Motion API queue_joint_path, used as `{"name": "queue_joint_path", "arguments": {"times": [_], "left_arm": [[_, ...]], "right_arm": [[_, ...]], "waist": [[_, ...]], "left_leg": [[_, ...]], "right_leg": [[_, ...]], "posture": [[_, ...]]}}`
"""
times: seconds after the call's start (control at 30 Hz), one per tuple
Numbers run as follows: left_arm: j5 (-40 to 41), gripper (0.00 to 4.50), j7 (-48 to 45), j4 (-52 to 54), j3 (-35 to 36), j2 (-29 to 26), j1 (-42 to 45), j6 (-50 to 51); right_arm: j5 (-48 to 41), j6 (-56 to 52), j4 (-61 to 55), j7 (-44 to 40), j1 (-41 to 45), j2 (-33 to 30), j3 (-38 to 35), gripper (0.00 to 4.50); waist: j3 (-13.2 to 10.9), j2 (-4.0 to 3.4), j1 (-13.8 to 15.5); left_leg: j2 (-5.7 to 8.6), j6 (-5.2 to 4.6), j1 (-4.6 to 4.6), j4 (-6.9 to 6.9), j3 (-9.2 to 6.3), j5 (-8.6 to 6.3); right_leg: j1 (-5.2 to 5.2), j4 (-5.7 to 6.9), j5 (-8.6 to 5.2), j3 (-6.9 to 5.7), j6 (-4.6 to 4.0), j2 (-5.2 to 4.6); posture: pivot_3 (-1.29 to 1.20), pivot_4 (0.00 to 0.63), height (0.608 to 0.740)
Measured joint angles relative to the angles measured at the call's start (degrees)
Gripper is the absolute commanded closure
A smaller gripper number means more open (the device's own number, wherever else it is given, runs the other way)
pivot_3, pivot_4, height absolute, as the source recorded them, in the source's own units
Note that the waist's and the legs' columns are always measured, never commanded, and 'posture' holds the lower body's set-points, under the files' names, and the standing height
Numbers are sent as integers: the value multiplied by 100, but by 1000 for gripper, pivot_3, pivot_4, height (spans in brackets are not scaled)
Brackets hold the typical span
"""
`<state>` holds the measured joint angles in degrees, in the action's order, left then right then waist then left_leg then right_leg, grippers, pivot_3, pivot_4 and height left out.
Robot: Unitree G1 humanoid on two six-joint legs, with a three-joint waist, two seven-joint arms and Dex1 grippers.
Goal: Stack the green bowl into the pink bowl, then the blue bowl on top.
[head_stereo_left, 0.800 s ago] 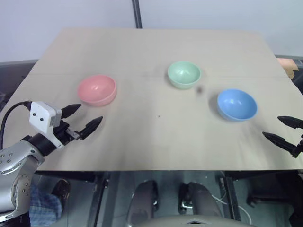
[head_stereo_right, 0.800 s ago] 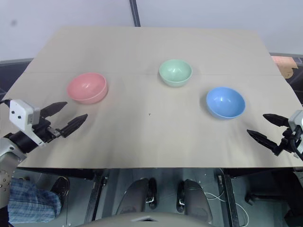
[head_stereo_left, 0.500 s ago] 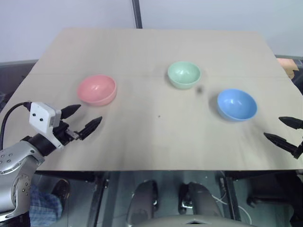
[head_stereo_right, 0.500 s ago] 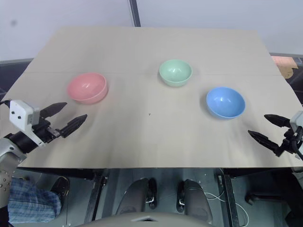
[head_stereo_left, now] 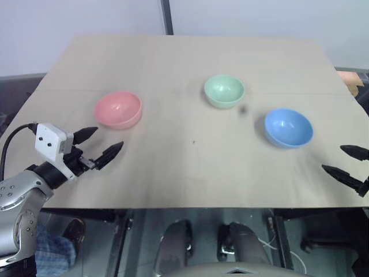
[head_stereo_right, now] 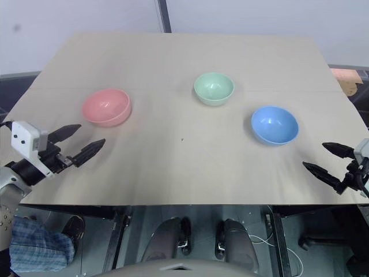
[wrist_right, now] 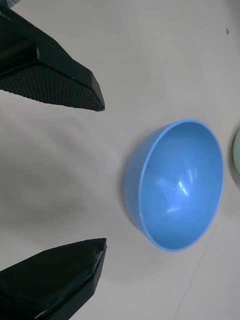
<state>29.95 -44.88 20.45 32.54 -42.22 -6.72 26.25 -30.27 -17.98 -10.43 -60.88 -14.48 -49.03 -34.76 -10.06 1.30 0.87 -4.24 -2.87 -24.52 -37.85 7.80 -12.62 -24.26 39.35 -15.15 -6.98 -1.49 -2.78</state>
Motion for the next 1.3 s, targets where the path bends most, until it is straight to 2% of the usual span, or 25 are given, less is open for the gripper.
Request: {"name": "queue_joint_path", "arguments": {"times": [0.17,0.33,0.57,0.73,1.03,1.27,1.3], "left_arm": [[-143,0,-30,-184,-241,-171,278,-62],[-454,0,-184,-536,-769,-926,1086,-75],[-1372,0,-611,-2001,-1910,-1318,2264,-840],[-2022,0,-768,-3084,-2547,-1351,2927,-1345],[-2677,0,-1168,-4504,-3319,-1190,3956,-2208],[-3006,0,-1910,-5028,-3906,-1103,4383,-2246],[-3049,259,-1986,-5084,-3979,-1079,4445,-2241]], "right_arm": [[-224,-84,-187,0,-27,38,-17,102],[-1215,-583,-1224,132,115,186,-64,102],[-1843,-899,-2281,671,219,436,122,102],[-1886,-927,-2613,985,310,447,365,102],[-1868,-901,-2735,1175,320,448,494,102],[-1845,-828,-2732,1179,237,477,503,102],[-1840,-819,-2731,1179,232,478,503,35]], "waist": [[1,-1,0],[2,-2,4],[3,-3,0],[3,-1,2],[4,3,6],[5,3,-3],[5,3,-2]], "left_leg": [[0,0,2,0,0,0],[-1,0,3,0,-3,0],[1,0,1,0,-2,0],[1,0,-4,-1,-2,0],[2,0,-9,-16,-4,1],[1,-1,-10,-28,-4,0],[1,-1,-10,-32,-5,1]], "right_leg": [[2,2,0,0,0,1],[2,4,0,-2,0,2],[3,0,0,-3,0,2],[1,1,0,-5,0,2],[1,7,0,-8,1,6],[0,16,0,-7,1,8],[0,20,0,-7,1,8]], "posture": [[0,150,740],[0,150,740],[0,150,740],[0,150,740],[0,150,740],[0,150,740],[0,150,740]]}}
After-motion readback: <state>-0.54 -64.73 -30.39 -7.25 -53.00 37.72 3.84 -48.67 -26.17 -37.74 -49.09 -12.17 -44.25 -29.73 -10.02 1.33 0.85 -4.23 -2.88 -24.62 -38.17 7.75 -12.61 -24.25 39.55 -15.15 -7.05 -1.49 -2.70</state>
